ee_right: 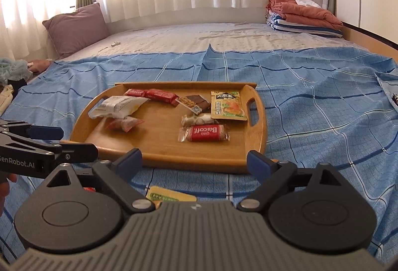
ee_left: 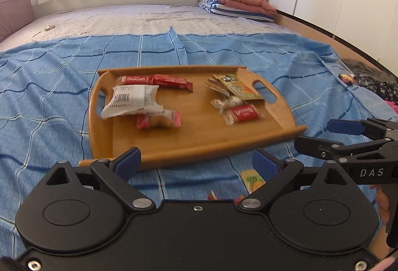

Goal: Organize snacks

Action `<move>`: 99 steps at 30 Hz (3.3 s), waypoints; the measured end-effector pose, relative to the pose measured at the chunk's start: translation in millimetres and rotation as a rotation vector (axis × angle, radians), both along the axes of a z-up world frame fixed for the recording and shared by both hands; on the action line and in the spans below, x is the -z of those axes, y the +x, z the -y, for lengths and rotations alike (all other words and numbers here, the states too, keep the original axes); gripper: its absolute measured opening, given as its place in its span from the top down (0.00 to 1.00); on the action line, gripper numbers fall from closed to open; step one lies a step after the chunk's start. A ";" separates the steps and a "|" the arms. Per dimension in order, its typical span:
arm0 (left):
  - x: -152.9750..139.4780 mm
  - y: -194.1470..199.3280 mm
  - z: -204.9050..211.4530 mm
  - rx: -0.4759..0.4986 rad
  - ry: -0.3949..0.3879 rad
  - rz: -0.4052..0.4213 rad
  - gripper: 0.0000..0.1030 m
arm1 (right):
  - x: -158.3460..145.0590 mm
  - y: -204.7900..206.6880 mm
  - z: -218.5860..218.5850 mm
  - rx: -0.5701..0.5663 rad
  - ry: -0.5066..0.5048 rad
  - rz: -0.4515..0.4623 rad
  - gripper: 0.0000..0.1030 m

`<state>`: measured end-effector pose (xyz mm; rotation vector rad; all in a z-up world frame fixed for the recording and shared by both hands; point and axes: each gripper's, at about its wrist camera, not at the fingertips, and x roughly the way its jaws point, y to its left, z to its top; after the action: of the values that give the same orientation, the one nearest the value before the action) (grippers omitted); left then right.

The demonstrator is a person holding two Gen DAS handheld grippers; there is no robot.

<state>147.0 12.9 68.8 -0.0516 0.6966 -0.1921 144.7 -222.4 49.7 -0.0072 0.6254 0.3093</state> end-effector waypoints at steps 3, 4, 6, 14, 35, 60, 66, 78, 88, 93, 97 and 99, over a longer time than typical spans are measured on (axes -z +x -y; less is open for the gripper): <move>2.8 -14.3 2.4 0.026 0.004 0.004 0.07 | 9.2 -12.4 -3.5 -0.018 -0.024 -0.006 0.07; 3.5 -18.4 3.8 0.035 0.002 0.003 0.07 | 12.7 -16.3 -4.9 -0.024 -0.032 -0.009 0.07; 5.3 -25.4 5.6 0.051 -0.003 -0.003 0.07 | 18.4 -23.0 -6.1 -0.035 -0.039 -0.016 0.07; 16.6 -47.6 7.5 0.102 0.002 -0.033 0.19 | 38.0 -47.9 -13.4 -0.073 -0.070 -0.034 0.05; 34.7 -39.4 34.1 0.142 0.016 -0.047 0.41 | 69.7 -67.0 -35.6 -0.134 -0.102 -0.058 0.02; 26.7 -60.1 49.0 0.197 0.136 0.068 0.56 | 74.4 -66.2 -44.1 -0.141 -0.111 -0.049 0.00; 29.0 -56.2 54.2 0.199 0.114 0.069 0.53 | 75.6 -67.2 -44.2 -0.138 -0.107 -0.044 0.00; 44.7 -28.7 57.4 0.158 0.065 -0.007 0.53 | 75.7 -66.1 -43.3 -0.136 -0.100 -0.045 0.00; 49.1 -22.6 54.2 0.115 0.045 -0.041 0.53 | 76.1 -66.0 -43.4 -0.134 -0.094 -0.044 0.00; 36.0 -38.7 50.4 0.125 0.085 0.035 0.54 | 73.8 -65.2 -35.0 -0.100 -0.072 -0.054 0.00; 24.7 -47.2 34.6 0.108 0.074 0.047 0.54 | 71.3 -65.6 -25.5 -0.057 -0.095 -0.053 0.00; 20.9 -50.7 26.1 0.093 0.073 0.055 0.53 | 71.1 -65.2 -19.7 -0.031 -0.106 -0.061 0.00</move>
<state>96.3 -13.2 47.9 0.0554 0.6512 -0.2565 79.4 -202.7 -21.3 -0.1098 0.7018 0.3064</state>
